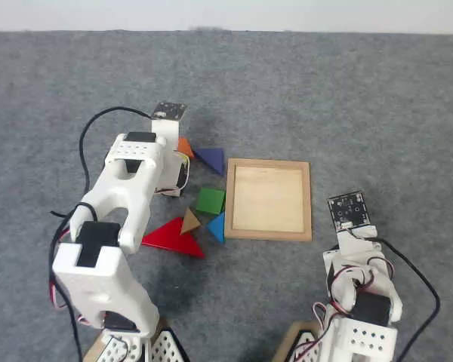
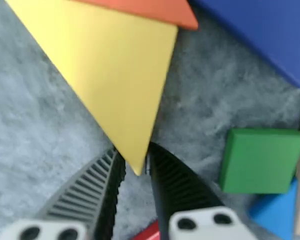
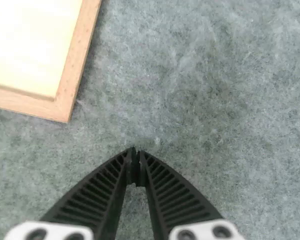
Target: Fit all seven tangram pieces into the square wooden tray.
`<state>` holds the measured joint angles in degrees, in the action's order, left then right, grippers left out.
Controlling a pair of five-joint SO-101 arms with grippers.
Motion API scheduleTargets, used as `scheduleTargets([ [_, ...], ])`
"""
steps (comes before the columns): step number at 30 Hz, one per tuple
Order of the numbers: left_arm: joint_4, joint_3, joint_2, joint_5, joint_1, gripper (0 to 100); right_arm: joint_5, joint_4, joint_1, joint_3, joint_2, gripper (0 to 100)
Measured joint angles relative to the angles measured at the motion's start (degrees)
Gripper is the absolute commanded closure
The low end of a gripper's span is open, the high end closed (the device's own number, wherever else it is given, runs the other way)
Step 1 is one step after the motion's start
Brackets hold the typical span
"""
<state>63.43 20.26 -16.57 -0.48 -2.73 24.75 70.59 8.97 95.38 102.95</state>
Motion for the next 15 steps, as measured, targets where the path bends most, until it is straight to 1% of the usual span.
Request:
scheduleTargets([
  [3, 0.1, -1.0, 0.0, -1.8, -0.1, 98, 0.0, 0.0, 0.0, 0.0, 0.0, 99.0],
  [6, 3.4, -2.0, 1.2, -3.9, -0.3, 98, 0.0, 0.0, 0.0, 0.0, 0.0, 99.0],
  [10, 7.3, -2.1, 9.5, -4.9, -0.3, 98, 0.0, 0.0, 0.0, 0.0, 0.0, 99.0],
  [13, 6.9, -2.1, 14.9, -4.9, -0.3, 97, 0.0, 0.0, 0.0, 0.0, 0.0, 99.0],
  [15, 5.2, -2.2, 15.8, -4.9, -0.3, 96, 0.0, 0.0, 0.0, 0.0, 0.0, 99.0],
])
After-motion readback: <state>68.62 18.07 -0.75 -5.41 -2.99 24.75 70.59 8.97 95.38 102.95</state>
